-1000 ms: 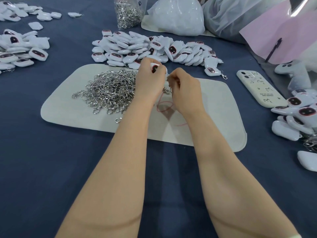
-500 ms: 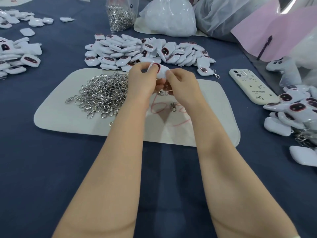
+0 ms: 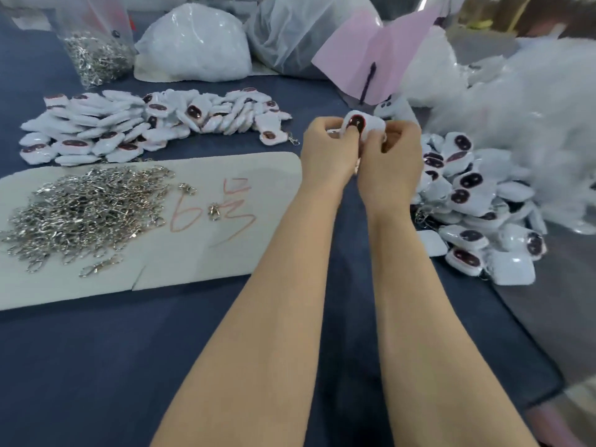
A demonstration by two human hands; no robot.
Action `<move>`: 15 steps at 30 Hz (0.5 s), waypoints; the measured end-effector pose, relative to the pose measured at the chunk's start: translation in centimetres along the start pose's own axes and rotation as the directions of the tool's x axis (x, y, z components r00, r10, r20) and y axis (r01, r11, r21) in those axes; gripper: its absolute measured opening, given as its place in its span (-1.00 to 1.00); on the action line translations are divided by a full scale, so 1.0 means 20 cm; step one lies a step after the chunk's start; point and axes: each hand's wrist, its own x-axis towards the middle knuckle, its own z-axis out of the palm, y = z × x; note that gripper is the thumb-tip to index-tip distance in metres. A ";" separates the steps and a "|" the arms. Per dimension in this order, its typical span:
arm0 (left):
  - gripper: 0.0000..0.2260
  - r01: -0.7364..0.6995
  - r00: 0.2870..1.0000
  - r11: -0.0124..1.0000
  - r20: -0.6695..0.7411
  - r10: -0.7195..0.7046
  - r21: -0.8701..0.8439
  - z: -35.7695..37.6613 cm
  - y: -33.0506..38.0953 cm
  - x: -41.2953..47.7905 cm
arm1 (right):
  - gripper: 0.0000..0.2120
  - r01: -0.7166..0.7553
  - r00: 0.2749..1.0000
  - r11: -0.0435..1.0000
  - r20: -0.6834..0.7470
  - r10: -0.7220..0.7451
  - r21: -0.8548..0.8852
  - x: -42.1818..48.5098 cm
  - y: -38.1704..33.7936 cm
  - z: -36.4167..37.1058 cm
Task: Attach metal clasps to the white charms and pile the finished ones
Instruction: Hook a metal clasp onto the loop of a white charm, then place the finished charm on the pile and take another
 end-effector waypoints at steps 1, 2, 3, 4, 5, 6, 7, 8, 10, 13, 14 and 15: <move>-0.91 0.015 0.999 1.000 0.034 -0.014 -0.016 0.07 0.00 -0.02 | -0.89 0.015 0.998 1.000 -0.066 -0.016 -0.003 0.03 0.02 -0.05; -0.90 0.016 0.998 1.000 0.068 -0.016 -0.006 0.13 -0.02 -0.03 | -0.85 0.026 0.993 0.999 -0.118 -0.028 -0.018 0.05 0.03 -0.10; -0.89 0.004 0.995 0.999 0.100 -0.008 0.031 0.18 -0.03 -0.05 | -0.81 0.031 0.987 0.998 -0.159 -0.039 -0.050 0.08 0.06 -0.14; -0.88 -0.016 0.991 0.996 0.130 0.005 0.084 0.23 -0.04 -0.06 | -0.78 0.030 0.981 0.995 -0.188 -0.047 -0.095 0.10 0.08 -0.18; -0.87 -0.041 0.988 0.989 0.156 0.018 0.143 0.27 -0.06 -0.07 | -0.77 0.022 0.977 0.989 -0.207 -0.052 -0.144 0.12 0.11 -0.21; -0.86 -0.061 0.984 0.976 0.176 0.024 0.210 0.30 -0.09 -0.07 | -0.75 0.009 0.975 0.982 -0.214 -0.051 -0.190 0.12 0.14 -0.24; -0.85 -0.072 0.982 0.955 0.188 0.017 0.288 0.32 -0.11 -0.07 | -0.74 -0.005 0.976 0.974 -0.214 -0.045 -0.224 0.12 0.17 -0.26; -0.84 -0.070 0.982 0.927 0.189 -0.001 0.369 0.34 -0.13 -0.07 | -0.73 -0.018 0.977 0.967 -0.210 -0.037 -0.253 0.12 0.20 -0.28; -0.84 -0.056 0.984 0.877 0.175 -0.033 0.478 0.36 -0.16 -0.06 | -0.72 -0.030 0.979 0.956 -0.200 -0.031 -0.291 0.11 0.23 -0.29; -0.78 -0.064 0.990 0.874 0.144 -0.007 0.481 0.37 -0.16 -0.05 | -0.70 -0.018 0.980 0.957 -0.196 -0.041 -0.290 0.12 0.25 -0.29; -0.74 -0.068 0.991 0.876 0.136 0.003 0.477 0.36 -0.16 -0.05 | -0.68 -0.018 0.979 0.957 -0.200 -0.042 -0.288 0.12 0.24 -0.28; -0.72 -0.070 0.991 0.880 0.133 0.008 0.470 0.36 -0.16 -0.04 | -0.66 -0.018 0.977 0.958 -0.208 -0.044 -0.286 0.12 0.24 -0.28</move>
